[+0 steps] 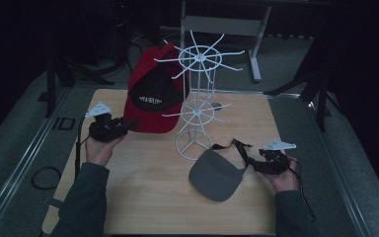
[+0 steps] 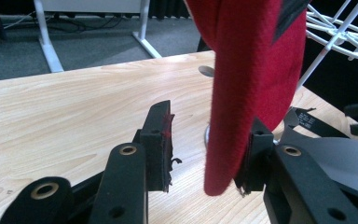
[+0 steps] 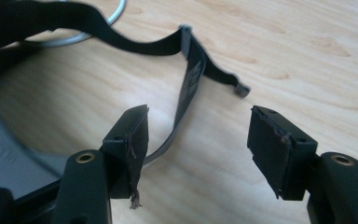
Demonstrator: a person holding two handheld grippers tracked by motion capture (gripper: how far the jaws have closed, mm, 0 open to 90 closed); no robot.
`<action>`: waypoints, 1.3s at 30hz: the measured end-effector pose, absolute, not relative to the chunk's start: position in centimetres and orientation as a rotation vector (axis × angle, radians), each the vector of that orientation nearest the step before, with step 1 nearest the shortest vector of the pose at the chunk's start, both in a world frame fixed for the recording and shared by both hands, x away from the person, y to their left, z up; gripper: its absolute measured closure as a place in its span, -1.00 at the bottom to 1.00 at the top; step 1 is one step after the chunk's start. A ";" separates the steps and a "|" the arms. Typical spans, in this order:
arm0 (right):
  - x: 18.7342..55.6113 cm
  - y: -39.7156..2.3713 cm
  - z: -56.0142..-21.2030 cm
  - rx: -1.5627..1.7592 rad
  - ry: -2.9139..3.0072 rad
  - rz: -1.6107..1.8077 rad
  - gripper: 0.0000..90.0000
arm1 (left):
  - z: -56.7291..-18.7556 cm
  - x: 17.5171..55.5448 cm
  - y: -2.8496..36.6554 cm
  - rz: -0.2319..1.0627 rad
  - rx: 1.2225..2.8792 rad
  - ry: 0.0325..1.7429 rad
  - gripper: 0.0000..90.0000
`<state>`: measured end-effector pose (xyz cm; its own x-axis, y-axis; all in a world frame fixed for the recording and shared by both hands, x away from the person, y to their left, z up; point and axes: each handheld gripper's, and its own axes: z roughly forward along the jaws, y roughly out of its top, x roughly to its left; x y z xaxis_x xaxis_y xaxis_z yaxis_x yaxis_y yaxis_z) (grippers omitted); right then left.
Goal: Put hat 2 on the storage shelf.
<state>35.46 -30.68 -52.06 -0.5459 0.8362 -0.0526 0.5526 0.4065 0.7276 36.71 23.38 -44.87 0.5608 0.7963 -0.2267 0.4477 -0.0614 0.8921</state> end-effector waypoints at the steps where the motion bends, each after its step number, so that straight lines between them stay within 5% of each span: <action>1: 35.7 -30.7 -51.9 1.191 2.254 0.944 -0.15 | -44.9 36.7 23.3 0.394 1.693 1.047 0.40; 20: 40.4 -28.3 -52.1 1.122 2.341 0.871 -0.12 | -45.2 36.8 23.0 0.376 1.697 1.041 0.39; 39: 44.1 -25.9 -52.7 1.080 2.447 0.758 0.17 | -45.4 37.1 22.8 0.362 1.698 1.031 0.38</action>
<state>44.11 -25.94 -52.67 -0.6434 0.7581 -0.1066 0.5653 0.5643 0.6017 37.07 22.78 -45.40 0.5800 0.7773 -0.2438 0.4541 -0.0601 0.8889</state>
